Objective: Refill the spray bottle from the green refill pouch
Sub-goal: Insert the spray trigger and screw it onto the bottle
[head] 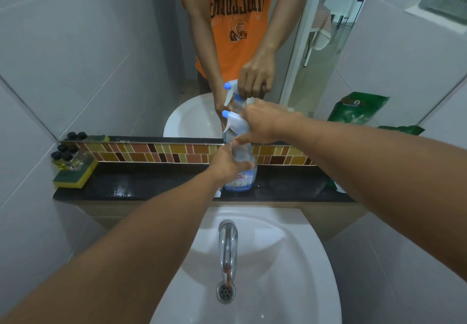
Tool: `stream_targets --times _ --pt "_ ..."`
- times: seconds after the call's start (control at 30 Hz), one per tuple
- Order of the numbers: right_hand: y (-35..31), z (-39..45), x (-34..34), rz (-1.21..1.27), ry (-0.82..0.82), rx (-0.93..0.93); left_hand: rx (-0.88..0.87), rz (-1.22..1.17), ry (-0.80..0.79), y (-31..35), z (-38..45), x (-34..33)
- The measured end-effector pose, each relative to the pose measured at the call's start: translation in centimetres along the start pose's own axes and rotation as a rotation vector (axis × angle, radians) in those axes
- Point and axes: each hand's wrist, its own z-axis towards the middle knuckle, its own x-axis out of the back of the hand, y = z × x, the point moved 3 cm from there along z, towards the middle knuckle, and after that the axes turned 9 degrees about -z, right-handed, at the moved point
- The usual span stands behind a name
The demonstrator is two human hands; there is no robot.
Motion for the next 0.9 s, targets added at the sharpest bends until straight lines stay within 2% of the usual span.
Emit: stream_targets --times 0.23,0.37,0.43,0.53,0.63,0.7,0.9 --pt "-1.4 -0.7 -0.4 0.025 0.065 -0.370 -0.013 -0.006 0.003 0.3 -0.1 -0.1" --pt "-1.8 -1.8 -0.2 0.023 0.100 -0.368 -0.031 0.011 -0.016 0.3 -0.1 -0.1" --pt "-0.7 -2.4 0.7 0.056 0.169 -0.358 -0.029 -0.010 -0.018 0.3 -0.1 -0.1" --pt "1.5 -3.2 2.1 -0.096 0.256 -0.139 -0.031 -0.019 -0.025 0.2 -0.2 -0.1" --pt "2.1 -3.9 2.7 -0.317 0.272 0.234 -0.031 -0.027 -0.019 0.4 -0.3 -0.2" --pt "1.3 -3.9 2.8 -0.493 0.284 0.398 -0.032 -0.031 -0.029 0.4 -0.3 -0.2" --pt "-0.9 -1.7 2.8 -0.549 0.205 0.495 -0.019 -0.051 -0.038 0.2 -0.3 -0.1"
